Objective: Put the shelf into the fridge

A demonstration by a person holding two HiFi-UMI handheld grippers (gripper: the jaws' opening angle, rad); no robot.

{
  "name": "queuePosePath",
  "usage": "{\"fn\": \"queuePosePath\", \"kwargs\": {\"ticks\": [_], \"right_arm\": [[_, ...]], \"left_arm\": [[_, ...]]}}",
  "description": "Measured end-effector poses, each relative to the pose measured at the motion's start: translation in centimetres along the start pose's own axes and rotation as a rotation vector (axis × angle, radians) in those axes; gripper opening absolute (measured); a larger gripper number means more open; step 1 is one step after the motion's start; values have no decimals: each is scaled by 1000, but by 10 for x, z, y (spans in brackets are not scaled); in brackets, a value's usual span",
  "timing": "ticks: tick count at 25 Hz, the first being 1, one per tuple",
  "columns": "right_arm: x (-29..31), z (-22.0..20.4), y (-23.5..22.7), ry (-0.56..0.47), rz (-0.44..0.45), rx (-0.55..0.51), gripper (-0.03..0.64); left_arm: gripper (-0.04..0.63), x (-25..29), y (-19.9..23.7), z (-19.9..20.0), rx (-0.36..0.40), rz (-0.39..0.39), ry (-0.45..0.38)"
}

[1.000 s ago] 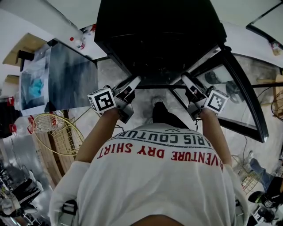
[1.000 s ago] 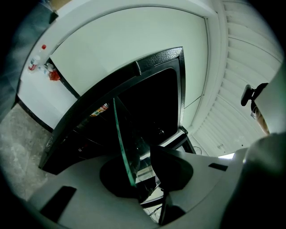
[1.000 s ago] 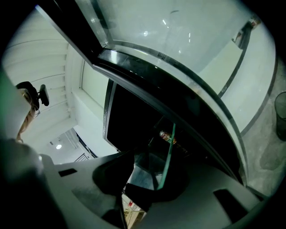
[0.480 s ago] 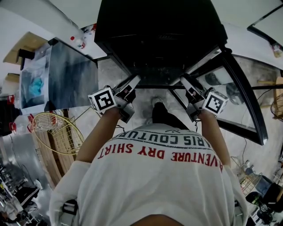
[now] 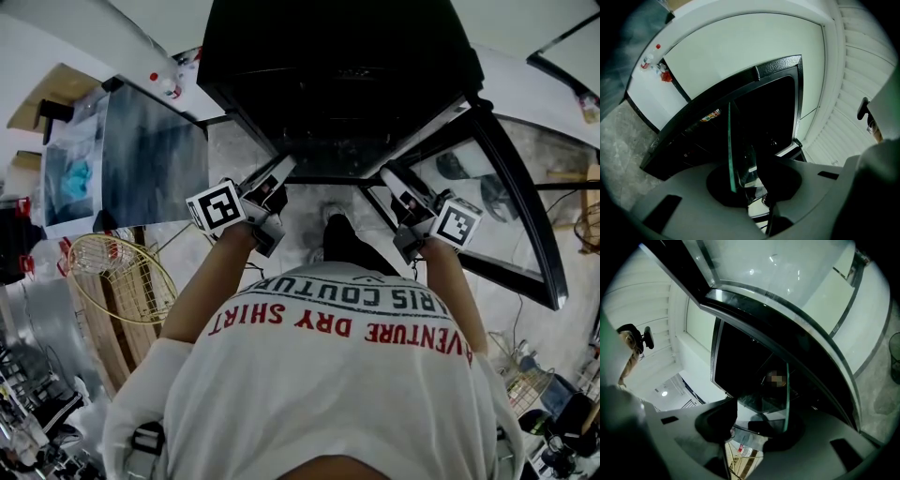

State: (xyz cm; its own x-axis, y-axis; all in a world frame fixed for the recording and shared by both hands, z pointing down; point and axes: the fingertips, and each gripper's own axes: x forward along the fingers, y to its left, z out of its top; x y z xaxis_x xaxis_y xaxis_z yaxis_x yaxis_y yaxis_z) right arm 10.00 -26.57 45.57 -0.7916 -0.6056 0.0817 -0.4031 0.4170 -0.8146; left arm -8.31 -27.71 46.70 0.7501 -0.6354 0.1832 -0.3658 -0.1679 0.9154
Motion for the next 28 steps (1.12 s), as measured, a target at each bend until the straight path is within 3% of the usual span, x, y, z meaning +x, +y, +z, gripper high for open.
{"fn": "queuePosePath", "kwargs": {"ticks": [4,6,12,17,23,28], "right_arm": [[1,0,6,-3,25,18,161],[1,-2,6,7,21,38,160],[2,-8,0,29,-9,32,95],[2,-7,-3,-4,-34,54,87],[1,-7,-6,-19,-49,65,81],[1,-3,-7,-23,-57,60,77]], "left_arm": [[80,1,-1,2,28,-13,-5],[78,0,3,1,-15,13,-11],[78,0,4,4,-15,16,-22],[81,4,0,7,86,-22,-17],[84,4,0,2,120,-18,13],[166,4,-3,-12,157,-36,63]]}}
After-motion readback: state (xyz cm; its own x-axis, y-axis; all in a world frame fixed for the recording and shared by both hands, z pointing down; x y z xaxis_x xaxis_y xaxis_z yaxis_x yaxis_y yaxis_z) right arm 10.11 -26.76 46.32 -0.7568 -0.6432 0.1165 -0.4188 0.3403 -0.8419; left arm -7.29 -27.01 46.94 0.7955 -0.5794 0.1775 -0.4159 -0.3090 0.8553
